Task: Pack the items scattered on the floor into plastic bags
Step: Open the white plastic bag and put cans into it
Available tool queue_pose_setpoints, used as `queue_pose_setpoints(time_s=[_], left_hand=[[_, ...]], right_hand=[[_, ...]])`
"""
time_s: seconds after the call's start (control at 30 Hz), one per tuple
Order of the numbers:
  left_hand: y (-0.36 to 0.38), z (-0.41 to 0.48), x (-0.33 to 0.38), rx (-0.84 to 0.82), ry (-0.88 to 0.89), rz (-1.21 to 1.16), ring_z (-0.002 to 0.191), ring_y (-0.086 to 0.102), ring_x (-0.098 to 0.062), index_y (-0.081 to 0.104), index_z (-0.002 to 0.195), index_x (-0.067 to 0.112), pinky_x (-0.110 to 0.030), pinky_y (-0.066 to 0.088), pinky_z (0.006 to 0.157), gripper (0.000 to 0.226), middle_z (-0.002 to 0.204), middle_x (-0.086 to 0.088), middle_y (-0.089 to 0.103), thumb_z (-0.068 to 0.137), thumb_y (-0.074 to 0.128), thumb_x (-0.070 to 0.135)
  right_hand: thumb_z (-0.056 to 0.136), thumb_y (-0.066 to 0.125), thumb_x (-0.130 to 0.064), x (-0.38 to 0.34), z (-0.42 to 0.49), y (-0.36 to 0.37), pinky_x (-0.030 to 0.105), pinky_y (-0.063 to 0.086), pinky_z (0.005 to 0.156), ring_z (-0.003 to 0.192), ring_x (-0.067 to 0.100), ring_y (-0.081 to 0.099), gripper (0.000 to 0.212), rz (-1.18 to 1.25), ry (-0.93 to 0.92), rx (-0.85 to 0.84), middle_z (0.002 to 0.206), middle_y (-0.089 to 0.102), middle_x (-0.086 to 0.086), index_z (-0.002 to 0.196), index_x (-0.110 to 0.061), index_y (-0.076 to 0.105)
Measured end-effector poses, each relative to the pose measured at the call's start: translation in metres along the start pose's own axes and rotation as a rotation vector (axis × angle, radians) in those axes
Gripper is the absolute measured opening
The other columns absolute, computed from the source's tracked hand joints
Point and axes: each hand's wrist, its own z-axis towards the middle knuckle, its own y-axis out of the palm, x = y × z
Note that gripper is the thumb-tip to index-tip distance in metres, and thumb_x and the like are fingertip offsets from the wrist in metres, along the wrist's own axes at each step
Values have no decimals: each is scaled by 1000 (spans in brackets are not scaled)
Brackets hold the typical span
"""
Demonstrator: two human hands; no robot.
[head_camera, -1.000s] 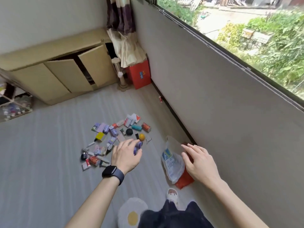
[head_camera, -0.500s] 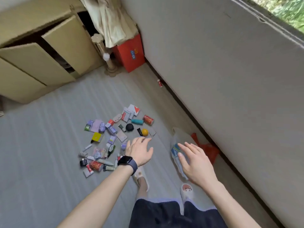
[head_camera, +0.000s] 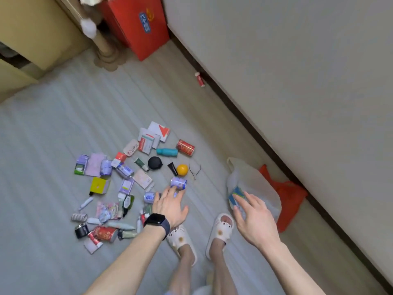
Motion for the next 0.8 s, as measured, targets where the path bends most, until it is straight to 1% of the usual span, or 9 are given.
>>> queue_pose_setpoints(time_s=[0.1,0.2,0.33,0.4,0.5,0.6,0.67,0.73,0.8], left_hand=[[52,67,-17,-32,9,49,142,26,-22,36,144,34,-47,21,113,60,153,2,33,87,33,54],[110,139,-33,-42,21,106,147,15,-24,28,149,33,-48,15,116,62,161,-2,19,91,31,53],[187,226,-49,55,-12,58,149,7,-24,13,154,34,-49,12,118,67,164,0,2,94,36,53],[224,263,-58,119,16,35,150,6,-24,12,155,35,-52,12,117,71,164,-1,-1,93,39,54],[273,302,-70,252,118,53,150,12,-27,22,154,34,-58,18,115,76,164,-3,6,86,50,54],[305,325,-82,346,182,147,151,-2,-28,15,156,33,-58,12,117,78,165,-2,-3,87,45,57],[318,331,-89,419,203,170,151,-7,-28,12,156,32,-59,10,117,76,164,-2,-5,89,39,56],[327,333,-95,462,223,154,151,-7,-26,13,156,30,-59,10,117,74,165,1,-4,90,37,54],[336,331,-102,479,240,143,151,-6,-25,13,156,29,-58,10,118,73,164,3,-4,92,36,52]], right_hand=[[102,35,-43,16,74,54,36,32,115,144,24,33,45,-41,-3,-64,154,43,3,144,-33,49],[102,34,-43,35,151,110,41,34,114,146,24,27,47,-59,-12,-138,158,35,4,148,-34,41],[101,37,-43,58,249,180,41,33,114,146,30,24,55,-123,-23,-185,162,21,10,154,-31,26],[99,43,-44,75,293,210,44,31,115,146,34,21,66,-131,18,-133,165,10,12,157,-28,15],[93,51,-50,106,348,248,49,19,119,150,35,8,84,-166,118,15,165,2,16,158,-27,3],[90,52,-60,140,383,275,55,5,119,152,34,-5,95,-204,222,104,165,-5,13,156,-32,-11],[91,50,-61,158,395,292,56,4,119,152,34,0,93,-189,259,137,165,4,12,155,-33,-12],[96,46,-53,168,400,309,56,19,116,146,38,21,81,-176,220,198,158,27,16,157,-29,-1],[99,47,-39,164,397,324,54,37,101,127,43,42,67,-163,161,256,139,46,22,157,-22,18]])
